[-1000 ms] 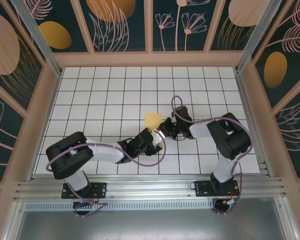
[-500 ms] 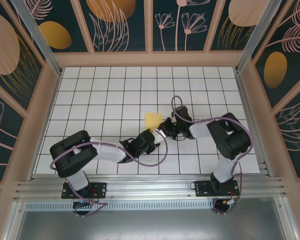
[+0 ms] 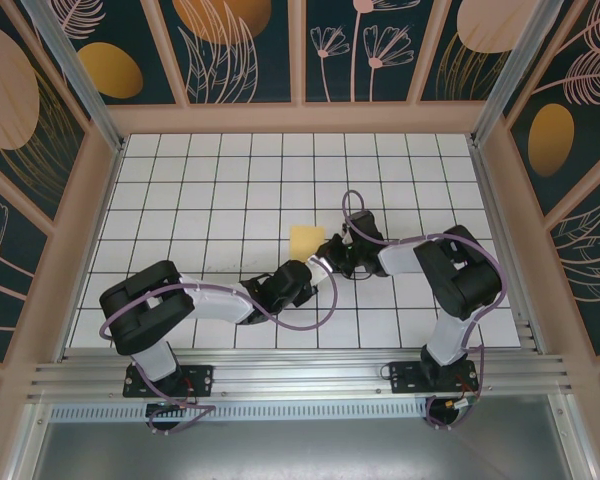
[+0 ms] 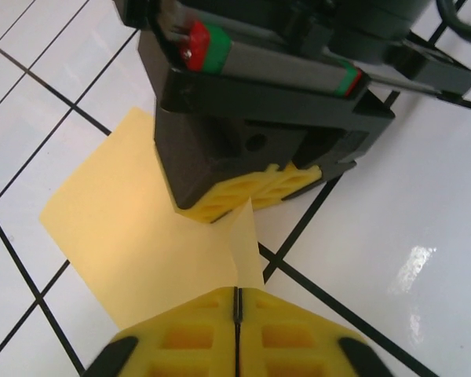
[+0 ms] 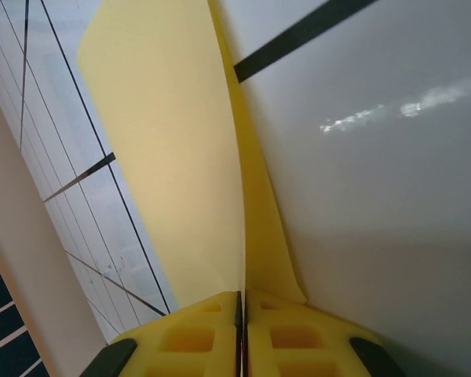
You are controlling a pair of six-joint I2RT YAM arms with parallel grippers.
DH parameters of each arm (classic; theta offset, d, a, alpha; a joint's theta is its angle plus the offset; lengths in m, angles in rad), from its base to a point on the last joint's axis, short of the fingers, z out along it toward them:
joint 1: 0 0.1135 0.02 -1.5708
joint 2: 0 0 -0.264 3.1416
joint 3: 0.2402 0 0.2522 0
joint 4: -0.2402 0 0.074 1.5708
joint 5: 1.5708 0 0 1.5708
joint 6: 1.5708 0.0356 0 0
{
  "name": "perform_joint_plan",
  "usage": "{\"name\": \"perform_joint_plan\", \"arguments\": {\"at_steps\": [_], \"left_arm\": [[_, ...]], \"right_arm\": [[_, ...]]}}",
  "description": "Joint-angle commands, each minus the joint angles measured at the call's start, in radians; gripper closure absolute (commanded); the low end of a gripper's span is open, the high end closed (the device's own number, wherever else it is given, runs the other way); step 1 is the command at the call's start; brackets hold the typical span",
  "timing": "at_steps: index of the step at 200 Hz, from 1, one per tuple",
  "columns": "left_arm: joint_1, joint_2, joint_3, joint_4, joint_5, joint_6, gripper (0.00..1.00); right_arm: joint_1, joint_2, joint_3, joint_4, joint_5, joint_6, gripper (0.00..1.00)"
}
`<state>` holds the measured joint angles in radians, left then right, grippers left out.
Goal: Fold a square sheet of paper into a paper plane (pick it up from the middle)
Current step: Third fold the triangle at the center of the table.
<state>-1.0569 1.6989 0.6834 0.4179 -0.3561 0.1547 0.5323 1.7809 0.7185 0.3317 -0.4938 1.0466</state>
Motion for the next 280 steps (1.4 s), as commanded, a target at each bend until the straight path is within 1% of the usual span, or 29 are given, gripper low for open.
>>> {"name": "perform_joint_plan", "arguments": {"at_steps": [1,24,35,50,70,86,95,104,114,133,147,191,217,261,280], "left_arm": [[-0.005,-0.023,0.032,-0.051,0.004,-0.02,0.99],[-0.001,-0.034,0.044,-0.077,0.045,-0.038,1.0],[0.006,-0.04,0.042,-0.08,0.096,-0.05,1.0],[0.02,-0.049,0.045,-0.09,0.155,-0.078,1.0],[0.05,-0.064,0.049,-0.106,0.254,-0.115,1.0],[0.08,-0.071,0.056,-0.127,0.349,-0.139,1.0],[0.094,-0.071,0.062,-0.144,0.389,-0.145,1.0],[0.104,-0.068,0.072,-0.163,0.429,-0.148,1.0],[0.114,-0.062,0.083,-0.184,0.467,-0.15,1.0],[0.134,-0.052,0.098,-0.208,0.526,-0.166,1.0],[0.148,-0.047,0.105,-0.219,0.556,-0.176,1.0],[0.174,-0.035,0.117,-0.231,0.589,-0.201,1.0],[0.187,-0.024,0.124,-0.238,0.608,-0.213,1.0],[0.218,-0.016,0.128,-0.24,0.63,-0.236,1.0],[0.241,-0.007,0.129,-0.235,0.657,-0.252,1.0]], "right_arm": [[0.005,-0.033,0.021,-0.048,0.016,-0.034,0.85],[-0.006,-0.086,0.024,-0.117,0.054,-0.062,0.79],[-0.016,-0.115,0.03,-0.167,0.08,-0.08,0.73],[-0.031,-0.143,0.044,-0.224,0.099,-0.115,0.7],[-0.047,-0.185,0.069,-0.308,0.158,-0.159,0.67],[-0.054,-0.204,0.097,-0.367,0.214,-0.186,0.67],[-0.054,-0.211,0.11,-0.374,0.227,-0.204,0.68],[-0.053,-0.211,0.12,-0.361,0.214,-0.22,0.7],[-0.054,-0.202,0.138,-0.346,0.187,-0.238,0.77],[-0.049,-0.148,0.184,-0.315,0.11,-0.272,0.86],[-0.045,-0.091,0.232,-0.331,0.085,-0.3,0.89],[-0.037,0.072,0.358,-0.391,0.047,-0.384,0.91],[-0.034,0.147,0.417,-0.457,0.068,-0.437,0.91],[-0.029,0.213,0.436,-0.504,0.11,-0.486,0.91],[-0.025,0.23,0.442,-0.519,0.127,-0.504,0.91]]}}
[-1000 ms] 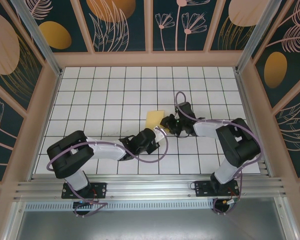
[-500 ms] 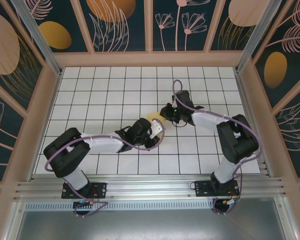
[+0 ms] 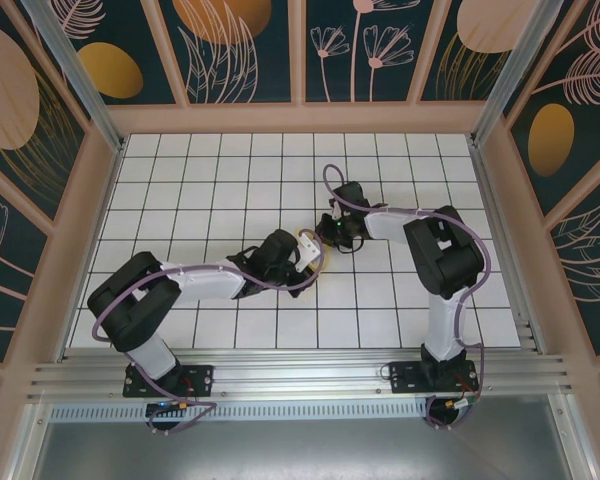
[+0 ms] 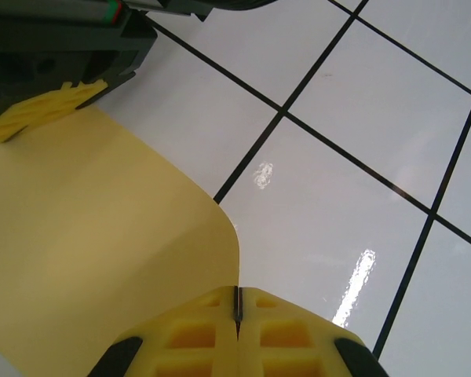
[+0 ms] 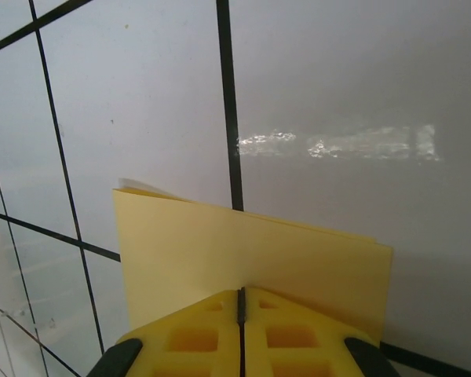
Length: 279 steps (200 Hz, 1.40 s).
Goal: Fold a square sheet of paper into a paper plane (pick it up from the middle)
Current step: Third fold the triangle at the center of the table.
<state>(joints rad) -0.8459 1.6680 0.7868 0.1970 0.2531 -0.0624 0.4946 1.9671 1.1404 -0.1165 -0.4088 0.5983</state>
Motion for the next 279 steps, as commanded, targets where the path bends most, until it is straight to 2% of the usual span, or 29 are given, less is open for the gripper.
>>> {"name": "perform_joint_plan", "arguments": {"at_steps": [1,41,81,170,279], "left_arm": [[0.031,0.024,0.026,-0.015,0.05,-0.036,1.0],[0.085,0.041,0.048,-0.02,0.1,-0.057,1.0],[0.115,0.091,0.072,-0.041,0.1,-0.059,0.99],[0.122,0.113,0.068,-0.037,0.034,-0.099,0.96],[0.134,0.137,0.081,-0.041,0.025,-0.094,0.93]], "right_arm": [[0.012,0.045,0.02,-0.071,0.042,-0.056,0.91],[0.013,0.052,0.015,-0.071,0.055,-0.071,0.91],[0.016,0.058,0.015,-0.071,0.057,-0.068,0.91],[0.027,0.056,0.005,-0.067,0.064,-0.049,0.91],[0.03,0.052,-0.011,-0.061,0.07,-0.033,0.91]]}}
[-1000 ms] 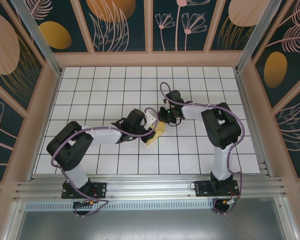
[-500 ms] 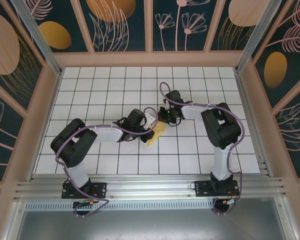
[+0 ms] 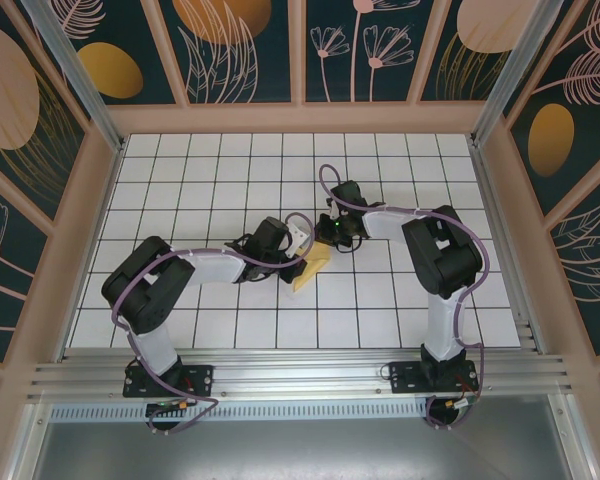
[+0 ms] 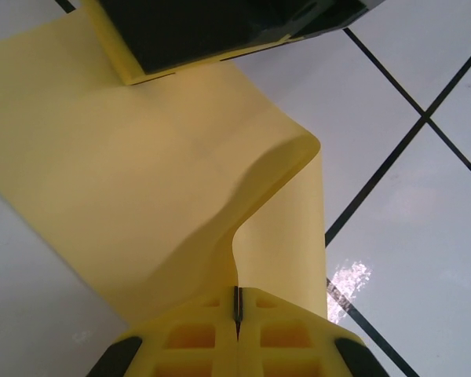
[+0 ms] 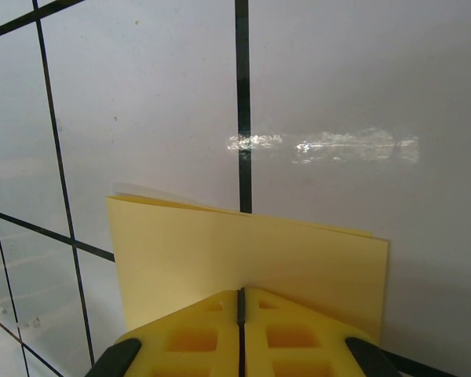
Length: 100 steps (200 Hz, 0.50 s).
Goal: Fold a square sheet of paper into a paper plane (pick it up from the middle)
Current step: Third fold the triangle at the center of the table.
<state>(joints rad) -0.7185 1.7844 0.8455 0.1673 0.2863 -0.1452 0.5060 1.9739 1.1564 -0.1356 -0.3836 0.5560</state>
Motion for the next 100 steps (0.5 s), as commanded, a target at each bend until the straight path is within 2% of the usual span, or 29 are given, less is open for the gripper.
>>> {"name": "perform_joint_plan", "arguments": {"at_steps": [1,100], "left_arm": [[0.007,0.022,0.022,-0.012,-0.008,-0.011,0.93],[0.008,0.037,0.021,-0.019,-0.024,-0.011,0.92]], "right_arm": [[0.019,0.046,-0.027,-0.041,0.045,0.009,0.91],[0.019,0.048,-0.027,-0.041,0.046,0.021,0.9]]}}
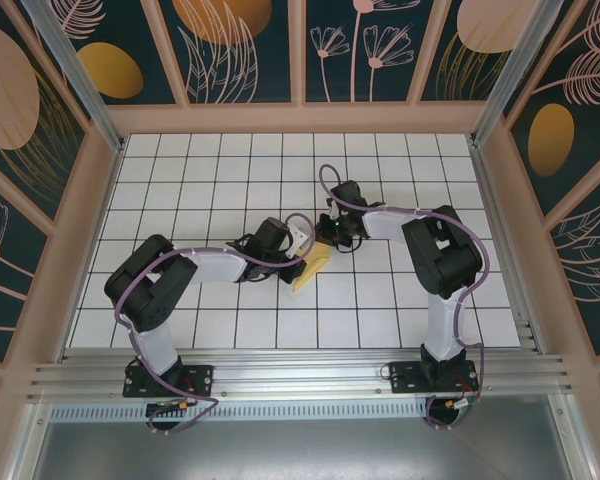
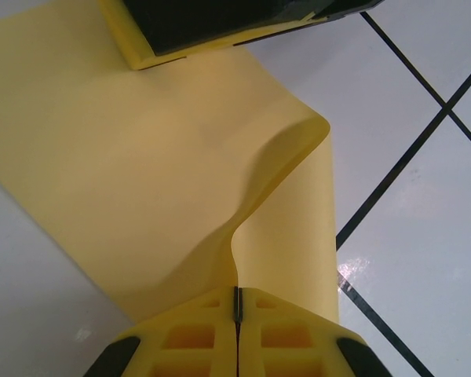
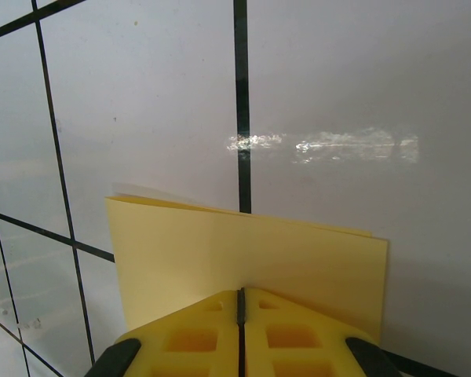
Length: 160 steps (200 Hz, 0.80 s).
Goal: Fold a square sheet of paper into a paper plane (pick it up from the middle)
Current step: Third fold the triangle at the center of the table.
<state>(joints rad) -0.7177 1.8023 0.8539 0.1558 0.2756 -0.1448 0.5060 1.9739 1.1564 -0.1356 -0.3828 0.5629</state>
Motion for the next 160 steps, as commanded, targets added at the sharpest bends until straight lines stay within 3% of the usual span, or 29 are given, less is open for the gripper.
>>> {"name": "perform_joint_plan", "arguments": {"at_steps": [1,160], "left_arm": [[0.008,0.02,0.013,-0.007,-0.013,-0.012,0.92],[0.007,0.003,-0.025,0.035,0.009,-0.077,0.9]], "right_arm": [[0.019,0.048,-0.027,-0.04,0.045,0.014,0.9],[0.02,0.048,-0.047,-0.023,0.048,0.032,0.9]]}}
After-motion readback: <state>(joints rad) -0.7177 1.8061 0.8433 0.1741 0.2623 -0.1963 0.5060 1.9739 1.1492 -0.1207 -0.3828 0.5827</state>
